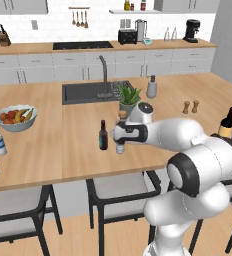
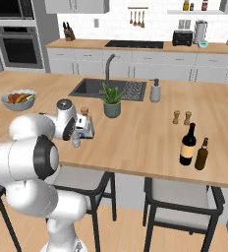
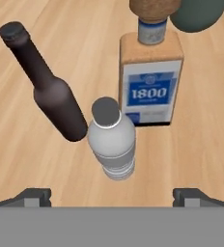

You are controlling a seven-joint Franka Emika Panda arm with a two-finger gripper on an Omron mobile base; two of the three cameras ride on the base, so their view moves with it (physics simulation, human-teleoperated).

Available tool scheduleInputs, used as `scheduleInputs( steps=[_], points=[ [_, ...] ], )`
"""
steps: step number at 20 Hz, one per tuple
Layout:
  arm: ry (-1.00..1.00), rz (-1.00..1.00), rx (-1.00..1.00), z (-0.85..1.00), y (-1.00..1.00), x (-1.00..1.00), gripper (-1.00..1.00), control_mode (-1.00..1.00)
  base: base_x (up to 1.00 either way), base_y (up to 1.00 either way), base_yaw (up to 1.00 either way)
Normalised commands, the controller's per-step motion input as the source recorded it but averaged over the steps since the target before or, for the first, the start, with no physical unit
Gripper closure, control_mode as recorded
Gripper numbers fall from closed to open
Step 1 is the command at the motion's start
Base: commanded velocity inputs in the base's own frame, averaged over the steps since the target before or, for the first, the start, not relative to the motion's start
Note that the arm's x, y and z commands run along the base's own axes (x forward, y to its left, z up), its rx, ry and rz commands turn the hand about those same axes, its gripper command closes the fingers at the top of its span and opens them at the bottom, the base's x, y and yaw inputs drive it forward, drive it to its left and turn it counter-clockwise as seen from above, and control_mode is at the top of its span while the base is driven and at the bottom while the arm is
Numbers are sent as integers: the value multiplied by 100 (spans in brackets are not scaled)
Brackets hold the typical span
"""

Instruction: Move the plastic bottles in the middle to the plastics group, and the glass bottles in the middle to the glass group.

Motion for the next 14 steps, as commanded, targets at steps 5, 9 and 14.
scheduleInputs(
  steps=[5, 9, 14],
  points=[
    [0, 0, -5, -10, 5, 24, -100, -100, 0, 0, 0],
    [0, 0, -7, -13, 0, 18, -100, -100, 0, 0, 0],
    [0, 0, -4, -11, 3, 24, -100, -100, 0, 0, 0]
  ],
)
